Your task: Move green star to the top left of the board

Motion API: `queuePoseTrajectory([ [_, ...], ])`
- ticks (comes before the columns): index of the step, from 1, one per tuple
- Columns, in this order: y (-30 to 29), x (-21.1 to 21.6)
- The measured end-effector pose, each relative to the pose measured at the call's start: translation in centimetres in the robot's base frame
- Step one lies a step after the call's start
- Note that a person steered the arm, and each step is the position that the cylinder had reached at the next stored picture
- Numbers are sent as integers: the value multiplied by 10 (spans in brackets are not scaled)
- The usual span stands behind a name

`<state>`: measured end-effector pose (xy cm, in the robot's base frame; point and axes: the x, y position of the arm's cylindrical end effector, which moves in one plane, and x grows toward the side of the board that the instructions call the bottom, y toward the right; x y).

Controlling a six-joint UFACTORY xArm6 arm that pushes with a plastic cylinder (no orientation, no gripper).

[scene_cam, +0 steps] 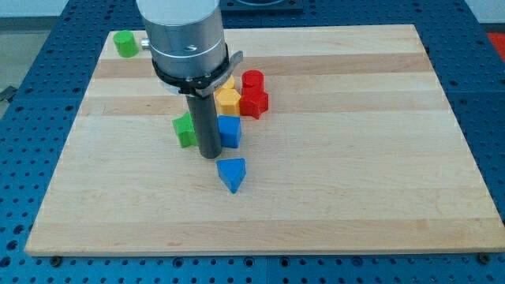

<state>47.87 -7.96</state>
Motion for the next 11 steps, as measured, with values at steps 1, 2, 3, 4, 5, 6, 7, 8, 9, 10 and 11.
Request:
queuePoseTrajectory([
  [1,-22,-10],
  [2,-56,-16],
  [3,-49,-6],
  [4,-27,2],
  [5,-25,-7],
  [6,-55,-37],
  [7,-93,-75],
  [8,-133,-109],
  [9,-141,-114],
  [10,-141,-113],
  [11,-134,-87],
])
